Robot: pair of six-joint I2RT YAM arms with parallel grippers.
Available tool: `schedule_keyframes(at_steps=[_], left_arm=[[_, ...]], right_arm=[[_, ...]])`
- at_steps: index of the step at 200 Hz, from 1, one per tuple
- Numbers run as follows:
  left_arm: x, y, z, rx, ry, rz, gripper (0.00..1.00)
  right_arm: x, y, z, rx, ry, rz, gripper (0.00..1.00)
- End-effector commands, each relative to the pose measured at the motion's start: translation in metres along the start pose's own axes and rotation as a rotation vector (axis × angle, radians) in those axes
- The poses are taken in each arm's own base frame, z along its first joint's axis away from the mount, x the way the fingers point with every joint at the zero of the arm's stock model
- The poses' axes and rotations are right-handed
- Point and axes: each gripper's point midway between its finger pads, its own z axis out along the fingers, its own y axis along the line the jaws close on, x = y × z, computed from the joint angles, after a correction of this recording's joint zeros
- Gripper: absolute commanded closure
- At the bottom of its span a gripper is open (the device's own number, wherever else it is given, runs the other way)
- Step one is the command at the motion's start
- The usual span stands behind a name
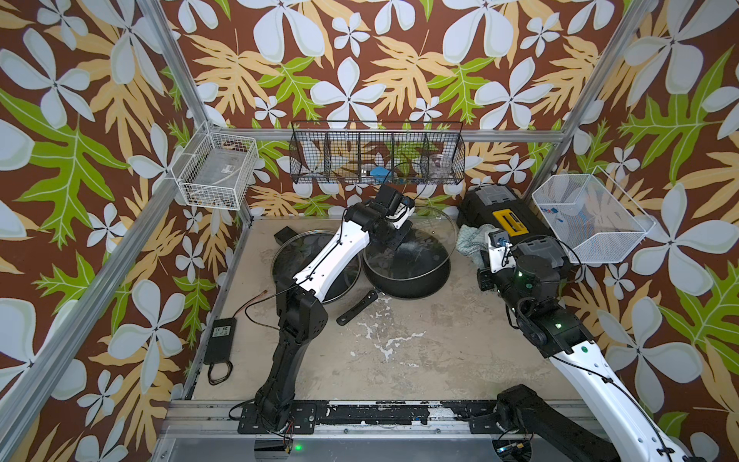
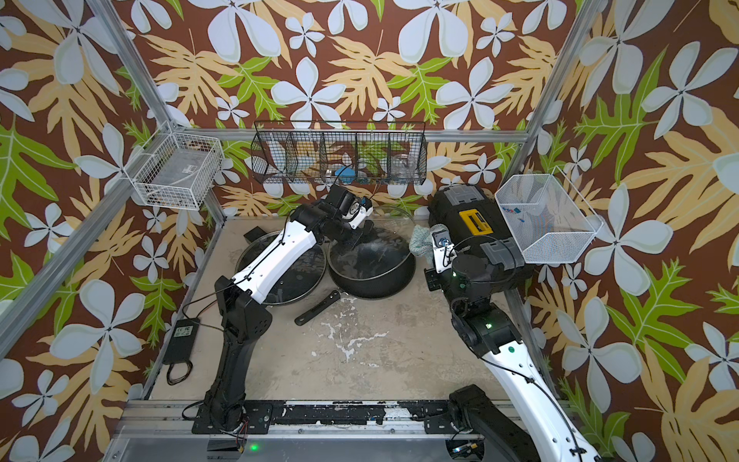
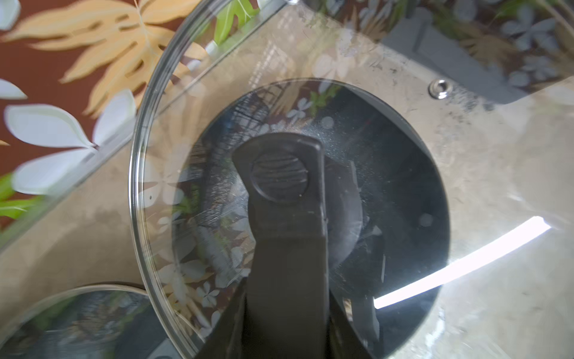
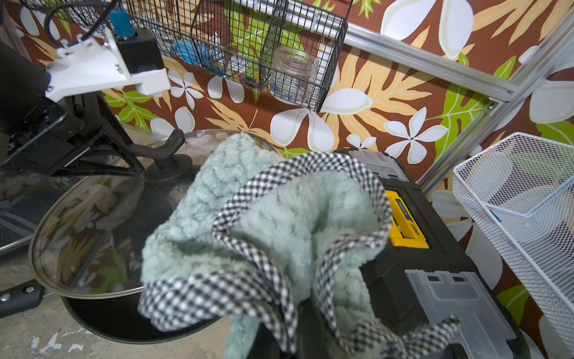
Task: Wipe the pot lid with a cloth
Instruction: Pick up the pot lid from the cooking pot, then wipe the pot lid.
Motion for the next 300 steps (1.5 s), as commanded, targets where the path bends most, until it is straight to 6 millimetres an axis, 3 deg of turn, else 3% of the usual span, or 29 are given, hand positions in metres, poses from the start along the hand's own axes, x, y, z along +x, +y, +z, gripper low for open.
schedule_keyframes(at_steps=[1,34,79,112,146,195,235,300], left_arm=[[-0.038,-0.016,-0.034,0.165,-0.162,-0.074,1.0],[-0.037,-0.021,-0.065,0.319,-0.186,-0.126,1.0],[-0.023,0.008,-0.099,0.465,-0.207,-0.26,1.0],[-0.011,0.027,-0.125,0.578,-0.231,-0.356,1.0],[-0.004,0.031,-0.153,0.722,-0.262,-0.421,1.0],[0.007,0.017,-0.174,0.854,-0.278,-0.46,1.0],[0.006,0.011,-0.184,0.967,-0.3,-0.498,1.0],[0.0,0.014,-0.181,1.011,-0.319,-0.533,1.0]], right_arm=[[-0.02,0.003,-0.006,-0.032,-0.061,0.061,1.0],[-0.044,0.014,-0.012,-0.126,-0.136,0.145,1.0],[-0.076,0.035,-0.023,-0.294,-0.261,0.32,1.0],[-0.081,0.05,-0.02,-0.391,-0.293,0.396,1.0],[-0.082,0.066,-0.012,-0.458,-0.289,0.406,1.0],[-0.091,0.108,-0.008,-0.589,-0.298,0.395,1.0],[-0.108,0.127,-0.011,-0.704,-0.349,0.415,1.0],[-0.141,0.152,0.002,-0.799,-0.394,0.337,1.0]])
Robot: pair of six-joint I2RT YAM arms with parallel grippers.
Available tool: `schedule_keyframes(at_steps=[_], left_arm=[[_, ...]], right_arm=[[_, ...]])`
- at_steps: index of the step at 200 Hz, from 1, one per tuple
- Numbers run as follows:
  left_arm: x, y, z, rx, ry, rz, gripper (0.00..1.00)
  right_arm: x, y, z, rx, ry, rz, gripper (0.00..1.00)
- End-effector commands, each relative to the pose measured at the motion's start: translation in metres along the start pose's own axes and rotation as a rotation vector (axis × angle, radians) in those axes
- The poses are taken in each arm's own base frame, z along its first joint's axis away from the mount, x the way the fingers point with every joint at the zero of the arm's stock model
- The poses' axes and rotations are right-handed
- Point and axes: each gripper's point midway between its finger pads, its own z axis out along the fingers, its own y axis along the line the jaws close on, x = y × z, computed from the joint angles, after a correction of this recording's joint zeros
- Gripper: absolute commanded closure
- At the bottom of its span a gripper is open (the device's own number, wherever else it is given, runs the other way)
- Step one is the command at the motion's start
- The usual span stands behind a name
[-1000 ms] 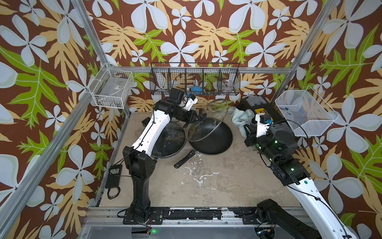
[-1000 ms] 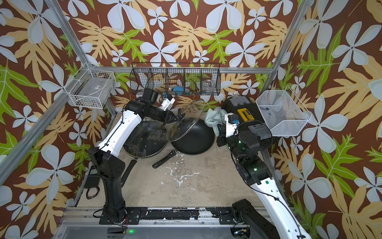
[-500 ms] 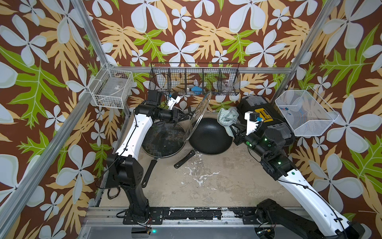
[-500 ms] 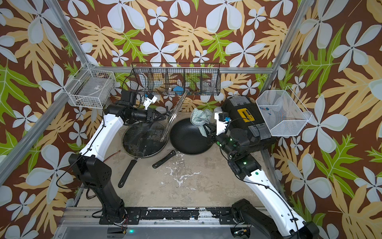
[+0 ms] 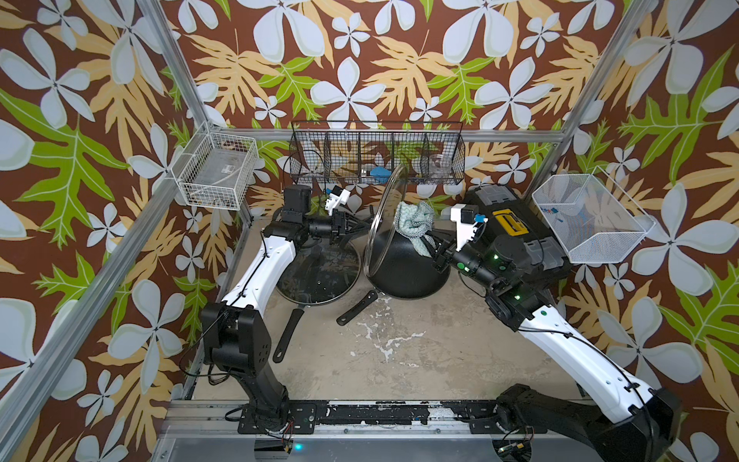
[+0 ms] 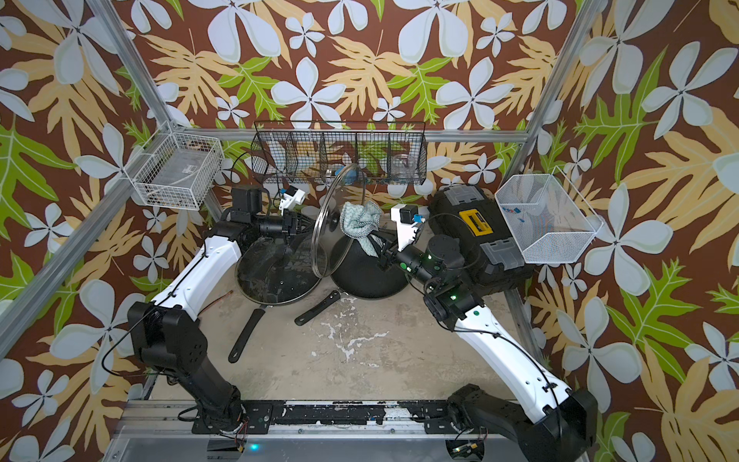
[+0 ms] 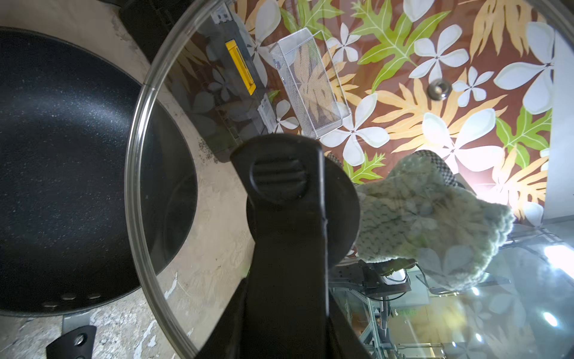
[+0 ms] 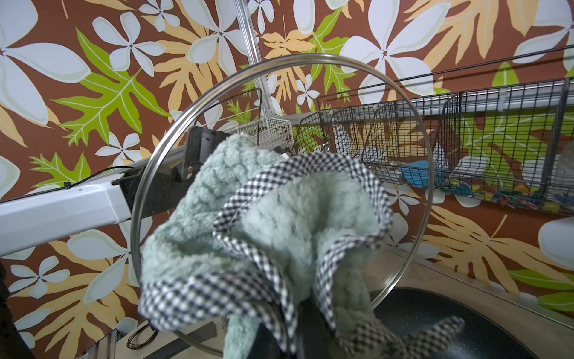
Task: Wipe the pot lid with a cloth
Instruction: Wipe the pot lid.
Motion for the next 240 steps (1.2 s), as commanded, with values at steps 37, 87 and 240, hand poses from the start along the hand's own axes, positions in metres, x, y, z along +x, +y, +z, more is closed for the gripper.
schedule_keyframes(at_steps=[37,87,240], left_arm=[[0.0,-0.027,-0.003,0.107,0.033,0.123,1.0],[0.004,-0.025,-0.003,0.107,0.045,0.129,1.0],[0.002,-0.038,-0.006,0.11,0.031,0.145,1.0]], right_arm=[[-0.027,0.012,0.036,-0.092,-0.016,-0.103,1.0],[-0.034,-0.008,0.055,-0.012,0.008,-0.144,1.0],[-0.003,-0.044,0.059,0.013,0.055,-0.112,1.0]])
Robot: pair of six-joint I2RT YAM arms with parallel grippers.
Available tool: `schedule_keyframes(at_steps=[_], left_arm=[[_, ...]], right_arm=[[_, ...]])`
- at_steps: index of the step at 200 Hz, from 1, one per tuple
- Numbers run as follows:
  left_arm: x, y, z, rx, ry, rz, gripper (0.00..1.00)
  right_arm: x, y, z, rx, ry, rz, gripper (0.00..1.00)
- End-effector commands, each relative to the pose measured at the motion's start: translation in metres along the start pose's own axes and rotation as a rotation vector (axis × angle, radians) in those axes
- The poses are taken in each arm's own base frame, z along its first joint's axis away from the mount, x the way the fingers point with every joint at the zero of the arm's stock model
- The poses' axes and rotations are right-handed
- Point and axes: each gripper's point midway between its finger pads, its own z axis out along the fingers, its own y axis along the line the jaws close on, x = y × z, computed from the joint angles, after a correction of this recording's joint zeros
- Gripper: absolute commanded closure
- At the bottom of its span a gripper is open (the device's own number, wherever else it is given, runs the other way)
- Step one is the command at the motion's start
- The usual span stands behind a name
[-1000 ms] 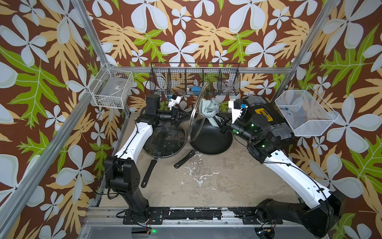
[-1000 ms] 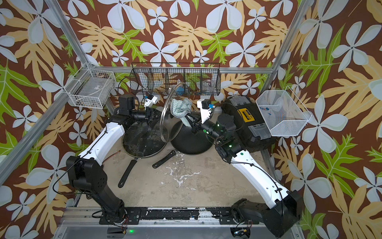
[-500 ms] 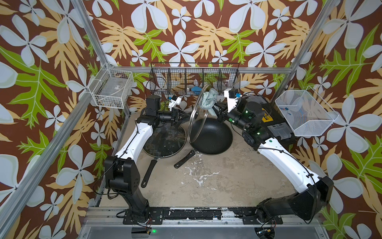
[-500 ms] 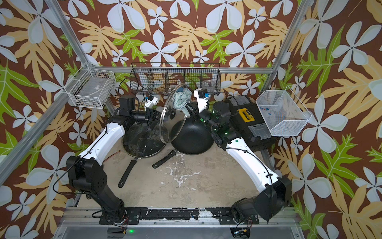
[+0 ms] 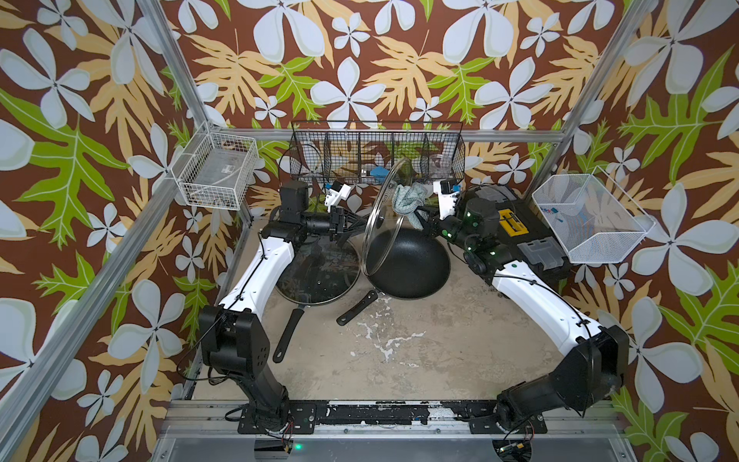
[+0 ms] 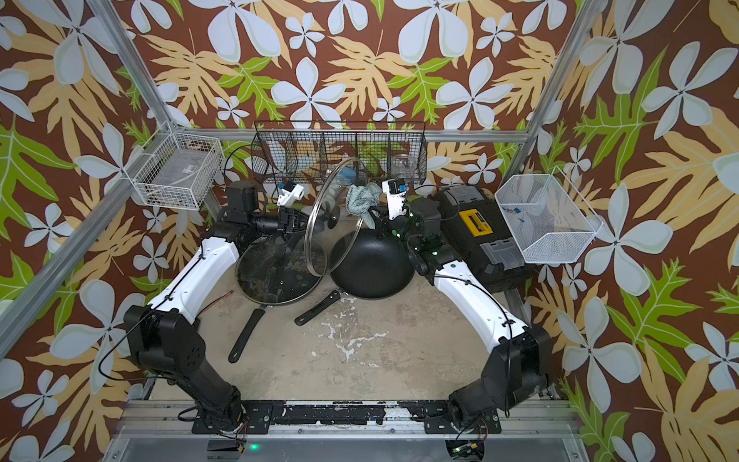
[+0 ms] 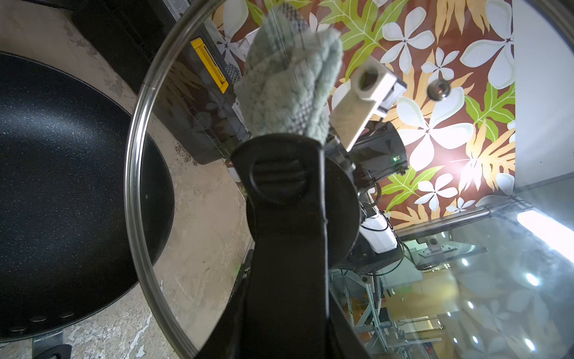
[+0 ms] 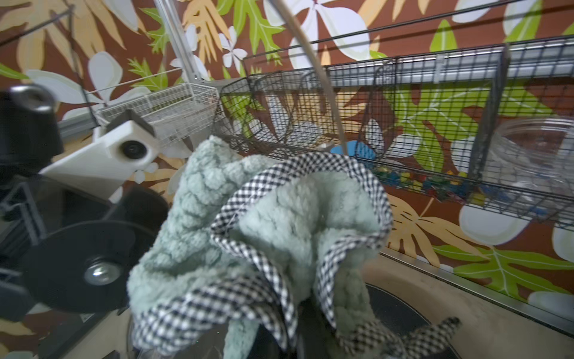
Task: Wipe the pot lid with a cloth
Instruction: Wipe the pot lid.
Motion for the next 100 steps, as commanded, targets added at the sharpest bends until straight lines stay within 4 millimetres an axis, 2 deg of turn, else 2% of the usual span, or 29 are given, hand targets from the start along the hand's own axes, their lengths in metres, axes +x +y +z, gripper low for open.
schedule_keyframes(at_steps=[1,42,61,85,100], left_arm=[[-0.004,-0.015,-0.002,0.039,0.005,0.094,1.0],[-0.006,-0.01,-0.001,0.03,-0.002,0.088,1.0],[-0.005,-0.01,-0.001,0.03,-0.001,0.087,1.0],[-0.002,-0.009,-0.001,0.028,0.0,0.084,1.0],[0.0,-0.009,-0.001,0.028,0.002,0.082,1.0]], right_arm=[[-0.024,0.039,-0.011,-0.137,-0.087,-0.063,1.0],[-0.033,0.106,-0.031,-0.326,-0.122,-0.099,1.0],[-0.038,0.124,-0.033,-0.378,-0.125,-0.109,1.0],[-0.052,0.111,-0.02,-0.295,-0.145,-0.133,1.0],[-0.061,0.092,-0.007,-0.21,-0.154,-0.139,1.0]])
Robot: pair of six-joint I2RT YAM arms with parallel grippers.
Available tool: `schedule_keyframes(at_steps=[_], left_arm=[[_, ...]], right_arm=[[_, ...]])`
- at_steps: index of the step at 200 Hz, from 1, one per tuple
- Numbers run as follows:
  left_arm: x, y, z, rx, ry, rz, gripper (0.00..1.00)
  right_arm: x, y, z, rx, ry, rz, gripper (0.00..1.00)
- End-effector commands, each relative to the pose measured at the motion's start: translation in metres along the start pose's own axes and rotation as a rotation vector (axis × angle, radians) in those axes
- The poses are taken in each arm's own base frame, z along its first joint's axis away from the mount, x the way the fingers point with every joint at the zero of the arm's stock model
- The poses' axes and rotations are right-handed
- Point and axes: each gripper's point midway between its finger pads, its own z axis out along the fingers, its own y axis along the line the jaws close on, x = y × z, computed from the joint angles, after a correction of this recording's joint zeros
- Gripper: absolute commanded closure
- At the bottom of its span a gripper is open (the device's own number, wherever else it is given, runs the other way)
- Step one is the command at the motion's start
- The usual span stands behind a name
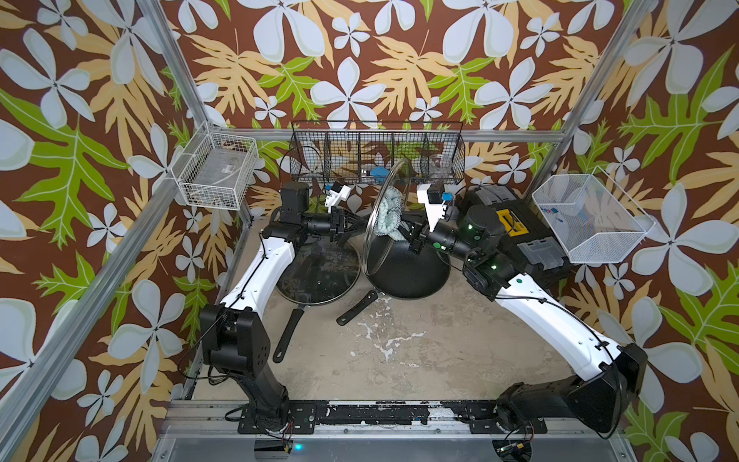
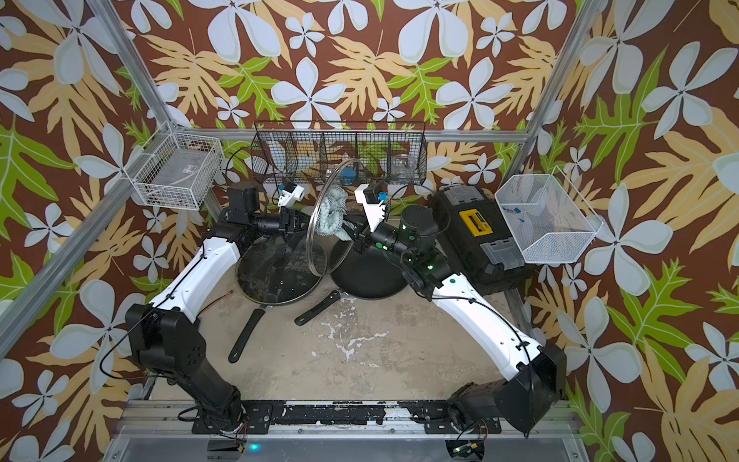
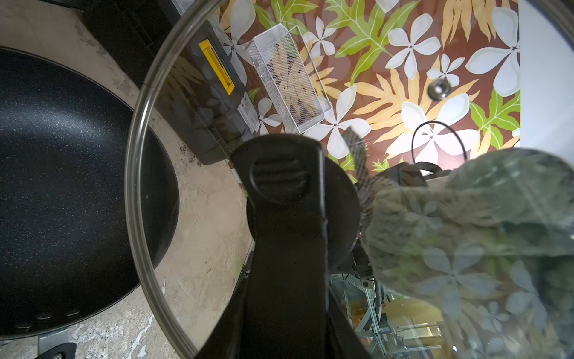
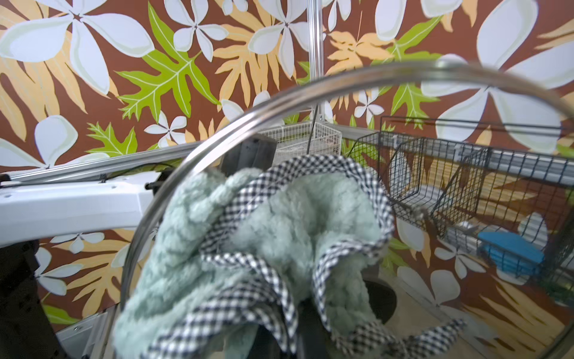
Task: Wipe the pot lid with a cloth
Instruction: Wipe the pot lid.
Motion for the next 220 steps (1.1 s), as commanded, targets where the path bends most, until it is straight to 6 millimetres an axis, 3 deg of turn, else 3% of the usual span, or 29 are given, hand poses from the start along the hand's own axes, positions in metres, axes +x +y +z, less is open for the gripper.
schedule_keyframes(at_steps=[1,18,53,72,86,121,151,180,220], left_arm=[[0.0,-0.019,-0.003,0.043,0.007,0.105,1.0],[0.002,-0.02,-0.003,0.045,0.009,0.106,1.0],[0.002,-0.026,-0.004,0.051,0.011,0.118,1.0],[0.001,-0.029,-0.005,0.054,0.011,0.12,1.0],[-0.001,-0.033,-0.005,0.057,0.009,0.129,1.0],[-0.006,-0.04,-0.006,0.072,-0.003,0.136,1.0],[-0.009,-0.042,-0.005,0.078,-0.009,0.138,1.0],[-0.012,-0.038,-0.004,0.071,-0.017,0.134,1.0],[-0.014,-0.032,-0.004,0.063,-0.023,0.126,1.0]], right_arm=[[-0.009,-0.028,0.008,0.113,-0.013,-0.033,1.0],[-0.012,-0.056,0.011,0.195,-0.027,-0.014,1.0],[0.008,-0.115,0.01,0.371,0.016,0.034,1.0],[0.027,-0.131,0.011,0.403,0.067,0.06,1.0],[0.042,-0.132,0.013,0.391,0.103,0.066,1.0],[0.082,-0.12,0.008,0.342,0.168,0.108,1.0],[0.099,-0.098,0.002,0.299,0.206,0.106,1.0],[0.104,-0.06,0.001,0.213,0.223,0.086,1.0],[0.088,-0.009,-0.004,0.102,0.195,0.066,1.0]])
